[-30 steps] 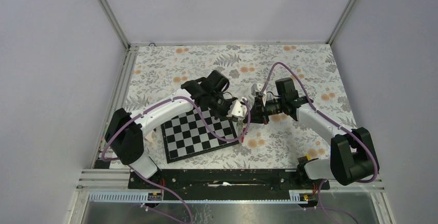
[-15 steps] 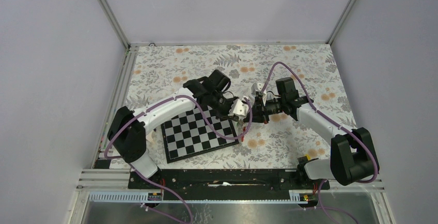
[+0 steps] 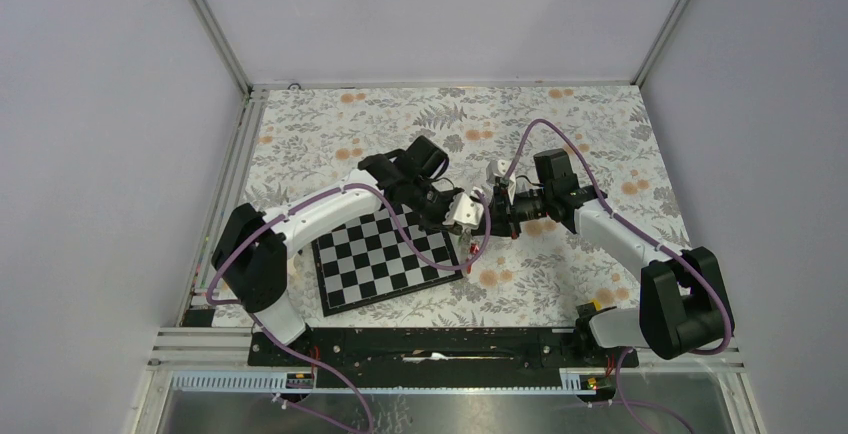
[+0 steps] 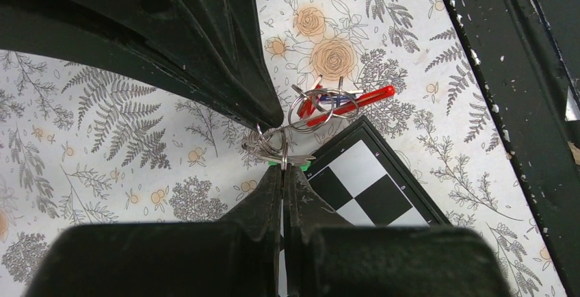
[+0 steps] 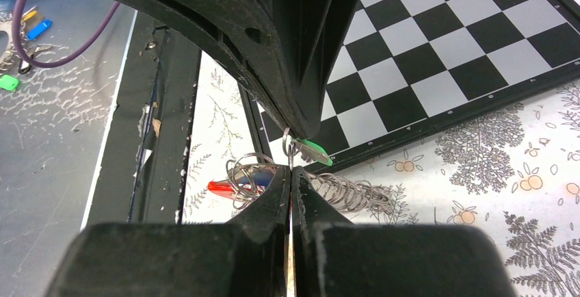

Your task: Put the keys on the keyring

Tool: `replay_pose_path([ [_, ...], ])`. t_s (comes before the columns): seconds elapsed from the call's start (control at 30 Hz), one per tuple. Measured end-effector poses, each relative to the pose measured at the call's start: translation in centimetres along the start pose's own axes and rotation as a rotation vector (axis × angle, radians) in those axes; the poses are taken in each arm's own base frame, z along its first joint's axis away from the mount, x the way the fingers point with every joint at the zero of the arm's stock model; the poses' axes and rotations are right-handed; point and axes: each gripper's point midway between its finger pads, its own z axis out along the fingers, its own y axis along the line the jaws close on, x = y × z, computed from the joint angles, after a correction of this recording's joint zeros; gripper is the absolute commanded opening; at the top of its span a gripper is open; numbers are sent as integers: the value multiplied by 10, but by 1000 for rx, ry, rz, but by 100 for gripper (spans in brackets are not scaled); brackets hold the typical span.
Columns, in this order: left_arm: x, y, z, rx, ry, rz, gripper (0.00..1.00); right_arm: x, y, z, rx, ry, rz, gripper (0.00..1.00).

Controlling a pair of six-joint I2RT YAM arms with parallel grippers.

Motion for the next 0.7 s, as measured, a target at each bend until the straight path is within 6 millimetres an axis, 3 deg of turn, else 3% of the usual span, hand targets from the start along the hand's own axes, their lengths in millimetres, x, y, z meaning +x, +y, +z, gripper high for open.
replay_pose_path([
  [0.7,-8,7,-15,-56,-2,-39,0,-2,-11,-5,86,34,-22,0],
])
